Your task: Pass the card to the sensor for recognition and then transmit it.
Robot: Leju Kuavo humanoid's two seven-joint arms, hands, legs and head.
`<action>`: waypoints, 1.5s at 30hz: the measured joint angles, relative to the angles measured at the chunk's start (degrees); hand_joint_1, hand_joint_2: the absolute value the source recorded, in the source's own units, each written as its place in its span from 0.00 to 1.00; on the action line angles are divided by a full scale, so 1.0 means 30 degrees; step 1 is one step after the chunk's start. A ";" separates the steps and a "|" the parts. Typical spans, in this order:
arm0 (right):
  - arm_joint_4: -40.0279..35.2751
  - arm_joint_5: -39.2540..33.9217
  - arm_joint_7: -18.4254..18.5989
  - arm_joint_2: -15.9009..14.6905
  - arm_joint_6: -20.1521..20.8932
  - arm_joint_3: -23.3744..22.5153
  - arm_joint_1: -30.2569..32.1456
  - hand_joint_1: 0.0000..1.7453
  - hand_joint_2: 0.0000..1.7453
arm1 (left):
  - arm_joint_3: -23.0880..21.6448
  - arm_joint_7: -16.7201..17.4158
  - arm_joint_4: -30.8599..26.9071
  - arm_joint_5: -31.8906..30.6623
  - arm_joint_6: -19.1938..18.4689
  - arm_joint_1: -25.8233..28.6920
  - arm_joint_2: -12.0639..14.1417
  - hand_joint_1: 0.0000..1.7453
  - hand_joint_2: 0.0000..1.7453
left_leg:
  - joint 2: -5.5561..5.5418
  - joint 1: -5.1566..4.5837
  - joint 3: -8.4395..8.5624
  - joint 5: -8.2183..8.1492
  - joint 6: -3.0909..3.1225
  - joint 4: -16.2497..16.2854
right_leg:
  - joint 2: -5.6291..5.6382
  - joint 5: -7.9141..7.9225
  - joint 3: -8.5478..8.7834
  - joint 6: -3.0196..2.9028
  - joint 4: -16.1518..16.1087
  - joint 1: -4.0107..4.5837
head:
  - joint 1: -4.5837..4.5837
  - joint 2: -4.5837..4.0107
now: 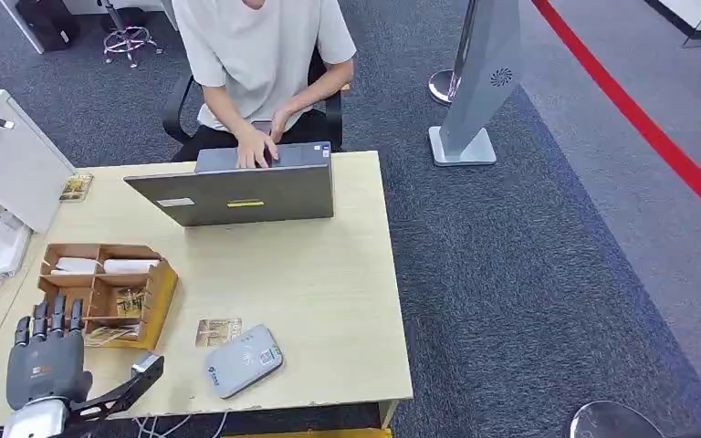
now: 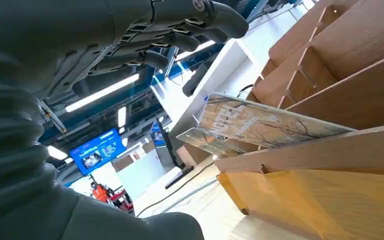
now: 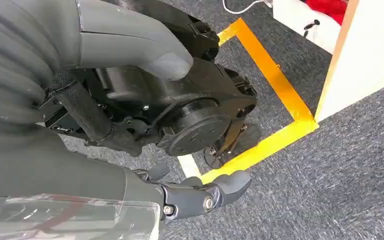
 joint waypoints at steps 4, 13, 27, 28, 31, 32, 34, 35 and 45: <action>0.0000 0.0000 0.0000 0.0000 -0.0058 0.0000 -0.0001 0.00 1.00 | 0.0000 0.0008 0.0000 0.0000 -0.0007 -0.0005 0.0000 0.00 1.00 | 0.0000 0.0000 0.0000 0.0000 0.0000 0.0000 | 0.0000 0.0000 -0.0001 0.0000 0.0000 0.0000 | -0.0007 0.0000; 0.0000 -0.0007 0.0051 0.0007 -0.0299 0.0000 -0.0010 0.00 1.00 | -0.0007 0.0000 0.0000 0.0000 -0.0015 -0.0005 0.0000 0.00 1.00 | 0.0000 0.0000 0.0000 0.0000 0.0000 0.0000 | 0.0000 0.0000 0.0000 0.0000 0.0000 0.0000 | -0.0007 0.0000; 0.0109 -0.0036 0.0168 0.0000 -0.0262 -0.0015 -0.0096 0.00 1.00 | -0.0087 -0.0123 0.0007 0.0000 -0.0022 -0.0006 -0.0036 0.00 1.00 | 0.0000 0.0000 0.0000 0.0000 0.0000 0.0000 | 0.0000 0.0000 0.0000 0.0000 0.0000 0.0000 | -0.0007 0.0000; 0.0109 -0.0036 0.0168 0.0007 -0.0270 -0.0015 -0.0106 0.00 1.00 | -0.0095 -0.0123 0.0007 0.0000 -0.0022 -0.0006 -0.0058 0.00 1.00 | 0.0000 0.0000 0.0000 0.0000 0.0000 0.0000 | 0.0000 0.0000 0.0000 0.0000 0.0000 0.0000 | -0.0007 0.0000; 0.0117 -0.0029 0.0175 0.0000 -0.0306 -0.0015 -0.0136 0.00 1.00 | -0.0095 -0.0167 0.0022 0.0000 -0.0022 -0.0006 -0.0109 0.00 1.00 | 0.0000 0.0000 0.0000 0.0000 0.0000 0.0000 | 0.0000 0.0000 0.0000 0.0000 0.0000 0.0000 | -0.0007 0.0000; 0.0139 -0.0029 0.0175 0.0007 -0.0299 -0.0022 -0.0156 0.00 1.00 | -0.0095 -0.0167 0.0022 0.0000 -0.0022 -0.0007 -0.0138 0.00 1.00 | 0.0000 0.0000 0.0000 0.0000 0.0000 0.0000 | 0.0000 0.0000 0.0000 0.0000 0.0000 0.0000 | -0.0007 0.0000; 0.0175 -0.0029 0.0175 0.0007 -0.0284 -0.0029 -0.0175 0.00 1.00 | -0.0095 -0.0182 0.0029 0.0000 -0.0022 -0.0007 -0.0182 0.00 1.00 | 0.0000 0.0000 -0.0001 0.0000 0.0000 0.0000 | 0.0000 0.0000 0.0000 0.0000 0.0000 0.0000 | -0.0007 0.0000; 0.0182 -0.0036 0.0175 0.0007 -0.0270 -0.0029 -0.0183 0.00 1.00 | -0.0095 -0.0182 0.0036 0.0000 -0.0022 -0.0007 -0.0197 0.00 1.00 | 0.0000 0.0000 -0.0001 0.0000 0.0000 0.0000 | 0.0000 0.0000 0.0000 0.0000 0.0000 0.0000 | -0.0007 0.0000; 0.0175 -0.0007 0.0036 0.0007 -0.0270 -0.0015 -0.0193 0.00 1.00 | -0.0095 -0.0189 0.0124 0.0000 -0.0233 -0.0018 -0.0350 0.00 1.00 | 0.0000 0.0000 -0.0001 0.0000 0.0000 0.0000 | -0.0001 0.0000 0.0000 0.0000 0.0000 0.0000 | 0.0001 0.0000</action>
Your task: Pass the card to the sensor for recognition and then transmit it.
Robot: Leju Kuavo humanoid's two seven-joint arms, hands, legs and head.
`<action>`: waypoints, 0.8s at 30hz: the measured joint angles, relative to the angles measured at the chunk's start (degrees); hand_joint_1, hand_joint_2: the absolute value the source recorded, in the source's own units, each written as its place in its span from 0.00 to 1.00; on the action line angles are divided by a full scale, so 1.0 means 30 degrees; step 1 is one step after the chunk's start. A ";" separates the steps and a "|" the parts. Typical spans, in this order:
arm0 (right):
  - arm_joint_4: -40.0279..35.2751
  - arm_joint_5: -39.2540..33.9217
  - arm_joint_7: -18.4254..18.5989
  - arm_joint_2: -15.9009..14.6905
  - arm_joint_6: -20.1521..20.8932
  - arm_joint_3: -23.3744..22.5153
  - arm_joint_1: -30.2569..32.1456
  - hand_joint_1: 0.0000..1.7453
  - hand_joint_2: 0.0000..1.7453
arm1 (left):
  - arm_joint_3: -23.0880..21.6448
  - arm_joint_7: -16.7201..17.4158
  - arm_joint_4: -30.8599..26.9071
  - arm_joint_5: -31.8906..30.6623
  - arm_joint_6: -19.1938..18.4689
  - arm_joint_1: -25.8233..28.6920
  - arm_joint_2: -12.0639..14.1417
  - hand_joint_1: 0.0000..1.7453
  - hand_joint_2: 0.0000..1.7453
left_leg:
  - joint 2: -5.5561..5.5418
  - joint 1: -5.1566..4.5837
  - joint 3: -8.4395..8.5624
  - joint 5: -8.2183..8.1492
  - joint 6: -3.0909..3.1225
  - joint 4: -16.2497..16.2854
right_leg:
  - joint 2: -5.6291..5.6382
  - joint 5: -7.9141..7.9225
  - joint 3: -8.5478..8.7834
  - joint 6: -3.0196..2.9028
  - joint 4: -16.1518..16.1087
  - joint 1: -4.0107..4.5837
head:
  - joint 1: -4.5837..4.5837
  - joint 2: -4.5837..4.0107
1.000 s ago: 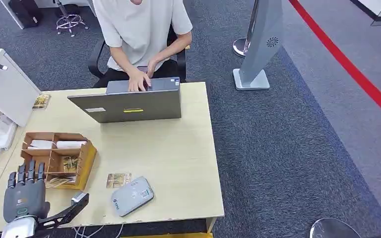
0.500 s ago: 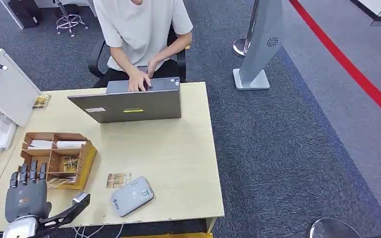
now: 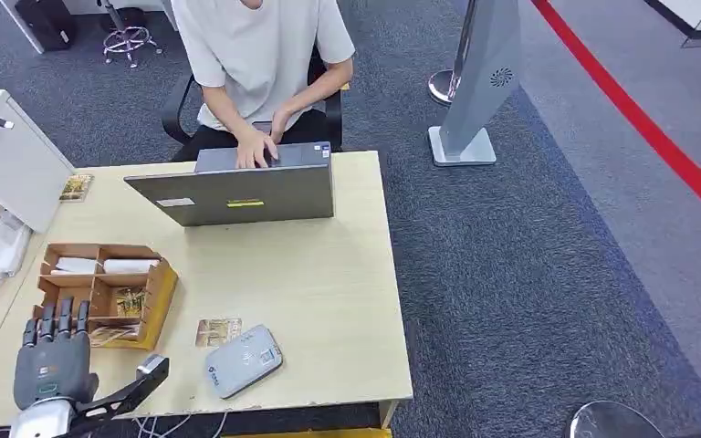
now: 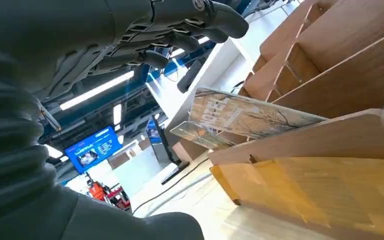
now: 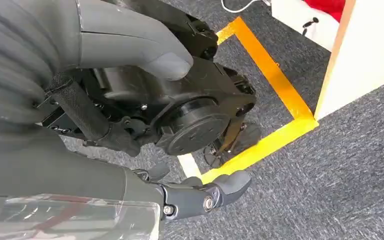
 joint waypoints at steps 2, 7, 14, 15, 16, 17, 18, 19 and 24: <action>0.0000 0.0000 0.0000 0.0000 0.0000 0.0000 0.0000 0.00 1.00 | 0.0000 0.0000 0.0007 0.0000 -0.0015 0.0001 -0.0015 0.00 1.00 | 0.0000 0.0000 0.0000 0.0000 0.0000 0.0000 | 0.0000 0.0000 0.0000 0.0000 0.0000 0.0000 | -0.0007 0.0000; 0.0000 0.0000 -0.0007 -0.0007 0.0000 0.0000 0.0000 0.00 1.00 | 0.0000 0.0000 0.0073 0.0000 -0.0015 0.0000 -0.0022 0.00 1.00 | 0.0000 0.0000 0.0000 0.0000 0.0000 0.0000 | 0.0000 0.0000 0.0000 0.0000 0.0000 0.0000 | -0.0007 0.0000; 0.0000 -0.0022 0.0015 -0.0007 -0.0190 0.0000 -0.0009 0.00 1.00 | 0.0000 0.0000 0.0146 0.0000 -0.0007 0.0026 -0.0029 0.00 1.00 | 0.0000 0.0000 -0.0002 0.0000 0.0000 -0.0001 | 0.0000 0.0000 0.0001 0.0000 0.0000 0.0000 | -0.0007 0.0000; 0.0007 -0.0036 0.0015 -0.0007 -0.0211 0.0000 -0.0015 0.00 1.00 | 0.0000 0.0000 0.0182 0.0000 -0.0007 0.0041 -0.0036 0.00 1.00 | 0.0000 0.0000 -0.0002 0.0000 0.0000 0.0000 | 0.0000 0.0000 0.0001 0.0000 0.0000 0.0000 | -0.0007 0.0000; 0.0015 -0.0066 0.0022 -0.0007 -0.0277 0.0000 -0.0030 0.00 1.00 | 0.0000 0.0000 0.0226 0.0000 0.0022 0.0056 -0.0036 0.00 1.00 | 0.0000 0.0000 -0.0003 0.0000 0.0000 -0.0001 | 0.0000 0.0000 0.0001 0.0000 0.0000 0.0000 | -0.0007 0.0000; 0.0029 -0.0139 0.0080 -0.0007 -0.0357 -0.0015 -0.0064 0.00 1.00 | 0.0000 0.0022 0.0255 0.0000 0.0044 0.0070 -0.0036 0.00 1.00 | 0.0000 0.0000 -0.0003 0.0000 0.0000 -0.0001 | 0.0000 0.0000 0.0002 0.0000 0.0000 0.0000 | -0.0007 0.0000; 0.0072 -0.0247 0.0160 -0.0007 -0.0437 -0.0051 -0.0102 0.00 1.00 | 0.0000 0.0022 0.0292 0.0000 0.0066 0.0083 -0.0036 0.00 1.00 | -0.0001 0.0000 -0.0004 0.0000 0.0000 0.0000 | 0.0000 0.0000 0.0002 0.0000 0.0000 0.0000 | -0.0007 0.0000; 0.0109 -0.0343 0.0197 -0.0007 -0.0496 -0.0080 -0.0140 0.00 1.00 | 0.0000 0.0029 0.0328 0.0000 0.0102 0.0107 -0.0036 0.00 1.00 | -0.0001 0.0000 -0.0003 0.0000 0.0000 -0.0001 | 0.0000 0.0000 0.0003 0.0000 0.0000 0.0000 | -0.0007 0.0000; 0.0430 -0.0627 0.0394 -0.0007 -0.0867 -0.0233 -0.0436 0.00 1.00 | 0.0000 0.0029 0.0554 0.0000 0.0240 0.0190 -0.0036 0.00 1.00 | -0.0001 0.0000 -0.0003 0.0000 0.0000 0.0000 | -0.0001 0.0000 0.0003 0.0000 0.0000 0.0000 | -0.0007 0.0000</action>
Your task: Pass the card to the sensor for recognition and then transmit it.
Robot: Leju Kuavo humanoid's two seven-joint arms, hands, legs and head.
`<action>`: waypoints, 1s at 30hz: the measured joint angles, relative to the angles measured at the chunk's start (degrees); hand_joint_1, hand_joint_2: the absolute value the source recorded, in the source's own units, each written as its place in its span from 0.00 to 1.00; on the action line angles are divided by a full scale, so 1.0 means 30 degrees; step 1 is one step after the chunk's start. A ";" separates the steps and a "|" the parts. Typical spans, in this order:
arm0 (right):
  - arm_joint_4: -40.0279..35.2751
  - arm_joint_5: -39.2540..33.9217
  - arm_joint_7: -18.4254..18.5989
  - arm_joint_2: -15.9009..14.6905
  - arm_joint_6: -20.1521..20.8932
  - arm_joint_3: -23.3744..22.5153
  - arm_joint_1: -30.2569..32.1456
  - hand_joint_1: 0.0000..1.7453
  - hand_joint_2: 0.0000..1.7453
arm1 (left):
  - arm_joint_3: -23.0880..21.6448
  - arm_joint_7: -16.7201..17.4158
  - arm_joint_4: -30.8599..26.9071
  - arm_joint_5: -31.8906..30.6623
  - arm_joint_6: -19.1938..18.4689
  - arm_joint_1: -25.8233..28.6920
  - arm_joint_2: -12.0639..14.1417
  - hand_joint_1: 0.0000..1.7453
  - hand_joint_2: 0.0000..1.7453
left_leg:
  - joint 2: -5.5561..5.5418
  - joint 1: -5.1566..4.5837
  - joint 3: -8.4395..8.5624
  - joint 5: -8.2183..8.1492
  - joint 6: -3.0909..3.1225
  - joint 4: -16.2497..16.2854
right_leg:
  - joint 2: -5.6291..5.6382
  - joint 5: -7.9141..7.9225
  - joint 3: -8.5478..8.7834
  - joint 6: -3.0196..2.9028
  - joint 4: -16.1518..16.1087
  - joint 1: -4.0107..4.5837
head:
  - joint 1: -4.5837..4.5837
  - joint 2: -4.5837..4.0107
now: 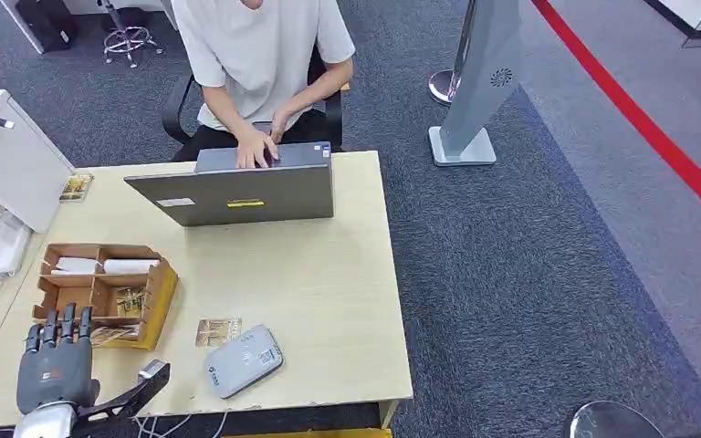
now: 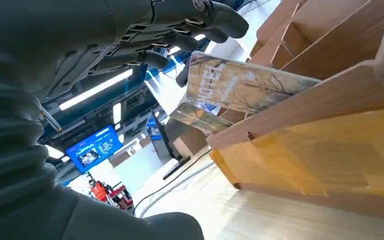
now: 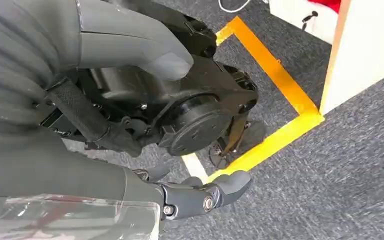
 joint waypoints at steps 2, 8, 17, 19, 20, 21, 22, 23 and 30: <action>0.0145 -0.0021 0.0022 0.0001 -0.0073 -0.0058 -0.0099 0.00 1.00 | 0.0000 0.0000 0.0073 0.0000 0.0021 0.0011 0.0000 0.00 1.00 | 0.0000 0.0000 0.0001 0.0000 0.0000 0.0000 | 0.0000 0.0000 0.0000 0.0000 0.0000 0.0000 | 0.0000 0.0000; 0.0393 -0.0131 0.0095 0.0000 -0.0262 -0.0160 -0.0269 0.00 1.00 | 0.0000 0.0007 0.0204 0.0000 0.0022 0.0023 -0.0037 0.00 1.00 | 0.0000 0.0000 0.0000 0.0000 0.0000 0.0000 | 0.0000 0.0000 0.0001 0.0000 0.0000 0.0000 | 0.0000 0.0000; 0.0684 -0.0298 0.0218 0.0001 -0.0532 -0.0313 -0.0490 0.00 1.00 | 0.0015 -0.0007 0.0590 0.0000 0.0277 0.0133 -0.0182 1.00 1.00 | -0.0001 0.0000 -0.0001 0.0000 0.0000 0.0000 | -0.0001 0.0000 0.0002 0.0000 0.0000 0.0000 | 0.0000 0.0000; 0.0736 -0.0291 0.0248 0.0000 -0.0532 -0.0342 -0.0549 0.00 1.00 | 0.0022 -0.0058 0.0648 0.0000 0.0320 0.0139 -0.0211 1.00 1.00 | -0.0001 0.0000 0.0000 0.0000 0.0000 0.0000 | -0.0001 0.0000 0.0002 0.0000 0.0000 0.0000 | 0.0000 0.0000; 0.0765 -0.0291 0.0270 0.0000 -0.0532 -0.0357 -0.0583 0.00 1.00 | 0.0065 -0.0168 0.0670 0.0000 0.0343 0.0140 -0.0233 1.00 1.00 | -0.0001 0.0000 -0.0002 0.0000 0.0000 0.0000 | -0.0001 0.0000 0.0002 0.0000 0.0000 0.0000 | 0.0000 0.0000; 0.0809 -0.0298 0.0299 0.0000 -0.0532 -0.0401 -0.0619 0.00 1.00 | 0.0109 -0.0226 0.0707 0.0000 0.0437 0.0132 -0.0262 1.00 1.00 | -0.0001 0.0000 0.0000 0.0000 0.0000 0.0000 | -0.0001 0.0000 0.0002 0.0000 0.0000 0.0000 | 0.0000 0.0000; 0.0852 -0.0298 0.0299 0.0000 -0.0532 -0.0430 -0.0652 0.00 1.00 | 0.0109 -0.0240 0.0707 0.0000 0.0488 0.0113 -0.0270 1.00 1.00 | -0.0001 0.0000 0.0002 0.0000 0.0000 0.0000 | -0.0001 0.0000 0.0005 0.0000 0.0000 0.0000 | 0.0007 0.0000; 0.0881 -0.0305 0.0299 0.0000 -0.0532 -0.0473 -0.0669 0.00 1.00 | 0.0124 -0.0240 0.0728 0.0000 0.0547 0.0099 -0.0269 1.00 1.00 | 0.0000 -0.0001 0.0005 0.0000 0.0000 0.0000 | -0.0001 0.0000 0.0008 0.0000 0.0000 0.0000 | 0.0000 0.0000; 0.1166 -0.0327 0.0131 0.0000 -0.0532 -0.0699 -0.0893 0.00 1.00 | 0.0204 -0.0474 0.1013 0.0000 0.0860 0.0001 -0.0328 1.00 1.00 | -0.0003 -0.0001 0.0011 0.0000 0.0000 0.0000 | -0.0003 0.0000 0.0015 0.0000 0.0000 0.0000 | 0.0007 0.0000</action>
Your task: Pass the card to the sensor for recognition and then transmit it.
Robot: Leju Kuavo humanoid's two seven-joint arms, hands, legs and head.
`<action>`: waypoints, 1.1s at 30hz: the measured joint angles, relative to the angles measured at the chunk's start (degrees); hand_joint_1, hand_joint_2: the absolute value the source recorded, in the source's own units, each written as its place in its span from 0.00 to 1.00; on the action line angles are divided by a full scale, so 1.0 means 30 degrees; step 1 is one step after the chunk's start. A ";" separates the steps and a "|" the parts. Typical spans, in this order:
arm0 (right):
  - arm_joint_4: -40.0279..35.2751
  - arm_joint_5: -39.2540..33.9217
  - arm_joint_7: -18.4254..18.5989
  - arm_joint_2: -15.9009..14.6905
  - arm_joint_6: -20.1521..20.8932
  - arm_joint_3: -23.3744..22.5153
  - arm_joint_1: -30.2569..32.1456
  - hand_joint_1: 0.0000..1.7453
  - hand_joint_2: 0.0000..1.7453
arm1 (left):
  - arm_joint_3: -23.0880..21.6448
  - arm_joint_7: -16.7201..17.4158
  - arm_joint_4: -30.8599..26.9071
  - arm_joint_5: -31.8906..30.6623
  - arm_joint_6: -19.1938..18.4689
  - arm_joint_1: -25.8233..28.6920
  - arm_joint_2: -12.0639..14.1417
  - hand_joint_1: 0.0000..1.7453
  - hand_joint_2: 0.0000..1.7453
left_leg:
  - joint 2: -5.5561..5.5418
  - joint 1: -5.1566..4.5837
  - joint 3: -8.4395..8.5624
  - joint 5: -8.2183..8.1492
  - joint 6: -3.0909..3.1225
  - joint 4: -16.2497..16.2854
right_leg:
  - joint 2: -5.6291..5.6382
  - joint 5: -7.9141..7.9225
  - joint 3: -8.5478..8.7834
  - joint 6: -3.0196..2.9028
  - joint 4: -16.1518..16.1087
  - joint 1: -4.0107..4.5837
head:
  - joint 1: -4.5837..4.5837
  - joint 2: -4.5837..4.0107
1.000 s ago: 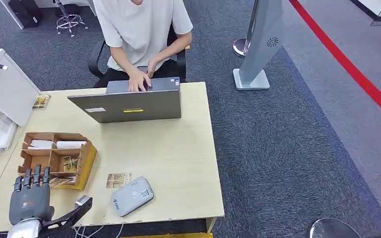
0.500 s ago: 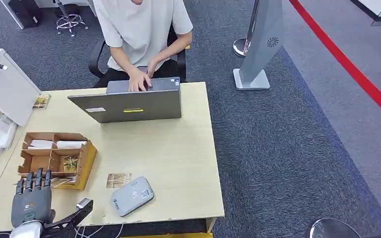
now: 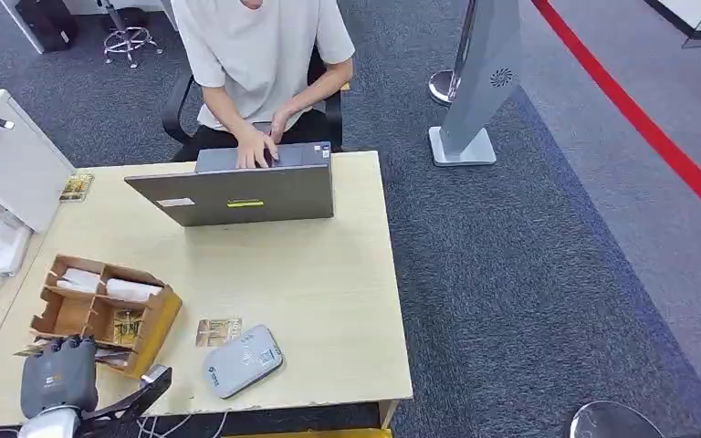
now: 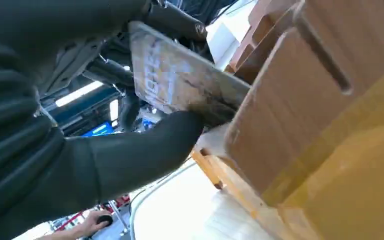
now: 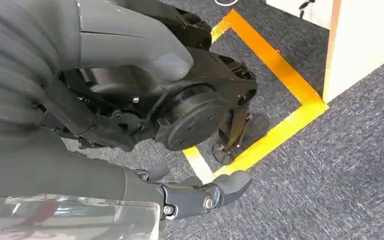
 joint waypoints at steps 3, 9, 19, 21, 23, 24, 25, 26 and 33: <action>0.0007 0.0044 -0.0146 0.0007 0.0000 0.0000 -0.0003 0.00 1.00 | 0.0007 -0.0066 0.0138 0.0000 0.0175 -0.0020 -0.0029 1.00 1.00 | 0.0000 0.0000 0.0003 0.0000 0.0000 0.0000 | 0.0000 0.0000 0.0003 0.0000 0.0000 0.0000 | -0.0007 0.0000; 0.0007 0.0139 -0.0197 0.0007 0.0000 -0.0036 -0.0011 0.00 1.00 | 0.0022 -0.0321 0.0415 0.0000 0.0496 -0.0069 -0.0073 1.00 1.00 | 0.0000 0.0000 0.0015 0.0000 0.0000 -0.0001 | 0.0000 0.0000 0.0025 0.0000 0.0000 0.0000 | -0.0007 0.0007; 0.0313 -0.0007 -0.0408 0.0001 0.0152 -0.0219 -0.0290 0.00 1.00 | 0.0022 -0.0451 0.0641 0.0000 0.0642 -0.0527 -0.0095 1.00 1.00 | -0.0004 0.0001 0.0039 0.0021 0.0006 -0.0001 | -0.0012 0.0002 0.0038 0.0000 0.0001 0.0000 | -0.0007 0.0000; 0.0415 -0.0007 -0.0488 0.0000 0.0255 -0.0255 -0.0357 0.00 1.00 | 0.0022 -0.0444 0.0619 0.0000 0.0378 -0.0780 -0.0087 1.00 1.00 | -0.0005 0.0001 0.0043 0.0027 0.0011 0.0001 | -0.0014 0.0003 0.0033 -0.0001 0.0001 0.0000 | -0.0007 0.0000; 0.0525 -0.0015 -0.0524 0.0000 0.0408 -0.0306 -0.0415 0.00 1.00 | 0.0007 -0.0247 0.0298 0.0000 -0.0110 -0.1200 0.0000 1.00 1.00 | -0.0005 0.0006 0.0034 0.0030 0.0007 0.0001 | -0.0014 0.0007 0.0028 -0.0005 0.0001 0.0005 | -0.0007 0.0000; 0.0561 -0.0015 -0.0539 0.0000 0.0430 -0.0328 -0.0431 0.00 1.00 | 0.0007 -0.0226 0.0130 0.0000 -0.0344 -0.1488 0.0066 1.00 1.00 | -0.0008 0.0005 0.0032 0.0030 0.0007 0.0001 | -0.0018 0.0008 0.0032 -0.0005 0.0001 0.0005 | 0.0000 0.0000; 0.0612 -0.0015 -0.0539 0.0001 0.0473 -0.0350 -0.0447 0.00 1.00 | 0.0007 -0.0211 -0.0043 0.0000 -0.0590 -0.1778 0.0109 1.00 1.00 | -0.0014 0.0003 0.0034 0.0030 0.0007 0.0001 | -0.0027 0.0009 0.0038 -0.0006 0.0002 0.0004 | -0.0007 0.0000; 0.0656 -0.0015 -0.0539 0.0000 0.0488 -0.0372 -0.0468 0.00 1.00 | 0.0007 -0.0153 -0.0190 0.0000 -0.0649 -0.1994 0.0175 1.00 1.00 | -0.0007 0.0003 0.0035 0.0030 0.0006 0.0001 | -0.0026 0.0013 0.0038 -0.0012 0.0002 0.0004 | -0.0007 0.0000; 0.1026 -0.0015 -0.0503 0.0007 0.0926 -0.0626 -0.0654 0.00 1.00 | -0.0247 0.0146 -0.1318 0.0000 -0.1471 -0.4307 0.1042 1.00 1.00 | -0.0010 0.0007 0.0022 0.0048 0.0017 0.0007 | -0.0036 0.0022 0.0012 -0.0015 0.0004 0.0006 | -0.0014 0.0007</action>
